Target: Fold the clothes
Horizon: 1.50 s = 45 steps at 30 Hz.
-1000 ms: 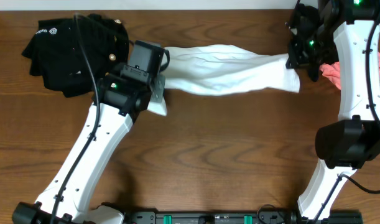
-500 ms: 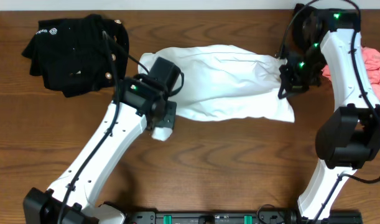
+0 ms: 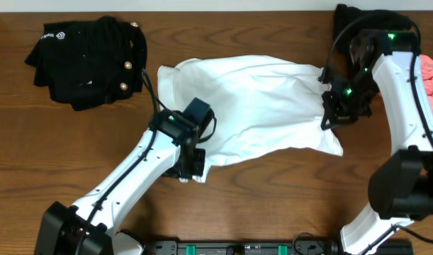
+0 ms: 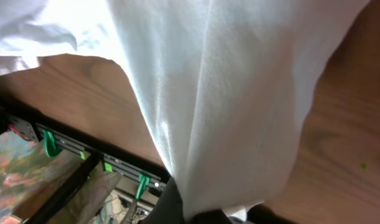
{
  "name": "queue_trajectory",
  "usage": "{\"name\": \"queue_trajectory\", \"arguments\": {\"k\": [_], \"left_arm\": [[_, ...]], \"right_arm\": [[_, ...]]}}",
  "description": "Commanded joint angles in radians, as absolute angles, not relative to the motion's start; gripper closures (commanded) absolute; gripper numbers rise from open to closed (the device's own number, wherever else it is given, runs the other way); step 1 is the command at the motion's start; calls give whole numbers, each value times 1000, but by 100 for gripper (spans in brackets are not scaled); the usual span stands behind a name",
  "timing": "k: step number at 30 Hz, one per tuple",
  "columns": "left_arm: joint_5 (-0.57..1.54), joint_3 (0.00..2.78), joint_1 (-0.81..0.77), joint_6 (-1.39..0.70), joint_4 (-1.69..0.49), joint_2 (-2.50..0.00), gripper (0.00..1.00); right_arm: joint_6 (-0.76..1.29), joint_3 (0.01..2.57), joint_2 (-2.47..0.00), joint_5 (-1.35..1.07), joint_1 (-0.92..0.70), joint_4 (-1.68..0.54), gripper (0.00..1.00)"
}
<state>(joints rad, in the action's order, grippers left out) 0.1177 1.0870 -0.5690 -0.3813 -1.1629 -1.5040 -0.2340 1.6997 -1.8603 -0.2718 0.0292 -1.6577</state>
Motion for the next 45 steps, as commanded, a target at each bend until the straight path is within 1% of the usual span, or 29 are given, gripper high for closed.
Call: {"name": "queue_trajectory", "arguments": {"k": [1,3,4,5,8,11,12,14,15,19,20,21,24,29,35,37,39,40,42,44,45], "left_arm": [[177,1053,-594,-426,-1165,-1510,94],[176,1048,-609,-432,-1157,-1510,94],[176,1048,-616,-432,-1145,-1509,85],[176,1048,-621,-432,-1135,-1509,68],[176,1048,-626,-442,-1114,-1509,31],[176,1048,-626,-447,-1114,-1509,17],[176,1048,-626,-448,-1114,-1509,15],[176,1048,-626,-448,-1113,-1509,13],[176,1048,-626,-448,-1113,-1509,13],[176,1048,-626,-447,-1106,-1509,12],[176,1048,-626,-447,-1103,-1509,12],[176,1048,-626,-447,-1098,-1509,12],[172,1048,-626,-447,-1076,-1509,12],[126,1048,-609,-463,-1001,-1509,11],[9,1050,-531,-534,-894,-1491,11],[7,1050,-505,-539,-852,-1473,11],[6,1050,-477,-553,-808,-1449,10],[6,1050,-469,-552,-792,-1440,6],[-25,1050,-448,-551,-743,-1420,3],[-59,1050,-432,-543,-695,-1410,1],[-65,1050,-422,-513,-655,-1409,0]], "right_arm": [[-197,1646,-1831,-241,44,-1641,98],[-194,1629,-1829,-232,54,-1630,99],[-190,1625,-1830,-232,60,-1621,98],[-187,1621,-1830,-233,67,-1612,99],[-179,1620,-1830,-233,84,-1600,98],[-180,1620,-1830,-232,99,-1600,95],[-180,1620,-1830,-232,104,-1599,93],[-180,1620,-1830,-230,118,-1600,88],[-179,1620,-1830,-224,126,-1600,81],[-175,1620,-1830,-208,149,-1601,41],[-171,1620,-1830,-204,153,-1601,33],[-166,1620,-1830,-201,157,-1601,30],[-149,1620,-1830,-199,163,-1600,25],[-104,1620,-1829,-213,159,-1592,25],[-76,1620,-1755,-247,106,-1484,25],[-28,1620,-1703,-215,84,-1441,25],[46,1620,-1638,-134,61,-1410,24],[79,1620,-1613,-92,53,-1404,23],[123,1620,-1566,-27,41,-1393,18],[125,1620,-1536,-19,38,-1380,1],[126,1620,-1528,-27,38,-1375,1]]}}
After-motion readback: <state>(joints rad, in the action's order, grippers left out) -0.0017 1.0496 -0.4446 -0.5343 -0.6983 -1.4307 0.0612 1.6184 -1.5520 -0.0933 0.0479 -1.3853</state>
